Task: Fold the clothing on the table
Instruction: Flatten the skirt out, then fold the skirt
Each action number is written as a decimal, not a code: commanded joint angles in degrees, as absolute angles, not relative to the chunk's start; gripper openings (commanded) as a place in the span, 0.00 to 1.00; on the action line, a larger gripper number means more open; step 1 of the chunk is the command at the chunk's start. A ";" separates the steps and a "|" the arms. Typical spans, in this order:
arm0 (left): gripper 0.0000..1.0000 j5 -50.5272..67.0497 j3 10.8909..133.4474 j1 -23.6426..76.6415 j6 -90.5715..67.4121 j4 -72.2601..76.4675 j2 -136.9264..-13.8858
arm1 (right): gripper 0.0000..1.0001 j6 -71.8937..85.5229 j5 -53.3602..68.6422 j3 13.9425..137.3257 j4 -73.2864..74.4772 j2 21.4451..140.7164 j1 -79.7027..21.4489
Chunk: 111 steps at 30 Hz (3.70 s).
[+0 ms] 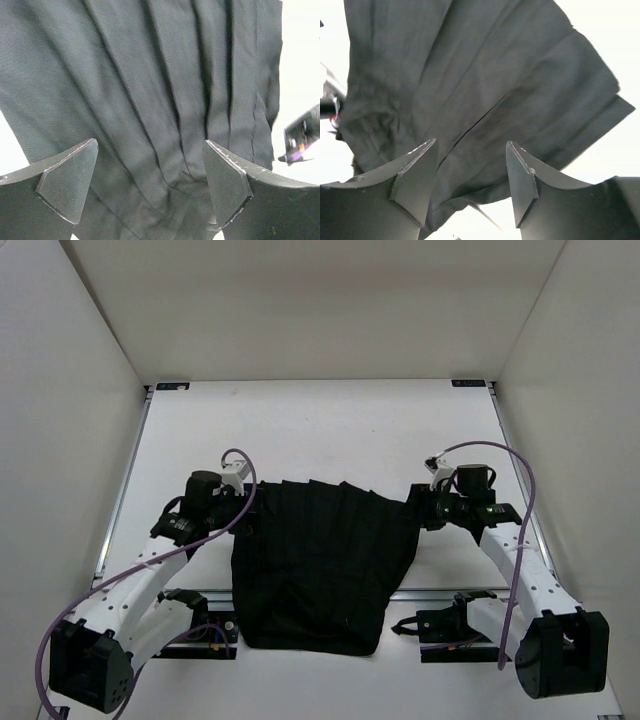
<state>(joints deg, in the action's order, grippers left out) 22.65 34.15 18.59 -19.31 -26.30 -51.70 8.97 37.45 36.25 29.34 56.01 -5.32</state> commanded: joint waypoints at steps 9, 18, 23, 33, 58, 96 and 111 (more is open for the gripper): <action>0.64 19.26 33.75 19.70 -25.03 -35.59 -48.60 | 0.53 14.59 33.32 32.61 28.74 57.56 -16.61; 0.00 11.95 35.59 20.22 -32.61 -29.44 -62.37 | 0.06 12.48 32.18 35.58 25.13 72.13 -15.02; 0.00 8.96 38.66 20.75 -30.68 -28.57 -71.36 | 0.00 10.73 31.99 40.07 23.82 80.49 -15.64; 0.00 10.37 50.78 18.46 -26.73 -27.42 -90.94 | 0.00 9.93 33.05 50.00 24.17 95.79 -11.16; 0.02 10.20 125.96 10.46 -18.90 -47.64 -136.26 | 0.06 6.51 27.51 122.27 41.92 130.72 1.76; 0.68 10.02 25.40 16.61 -38.67 -26.46 -55.54 | 0.56 34.62 32.87 23.74 16.28 63.72 -20.74; 0.61 11.25 24.87 16.26 -37.26 -21.27 -59.94 | 0.54 49.12 31.21 14.95 -1.30 62.84 -28.56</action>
<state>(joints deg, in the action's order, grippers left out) 10.00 25.28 16.58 -37.69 -24.05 -59.86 45.45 33.28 16.78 4.45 62.70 -27.70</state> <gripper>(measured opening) 0.618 0.544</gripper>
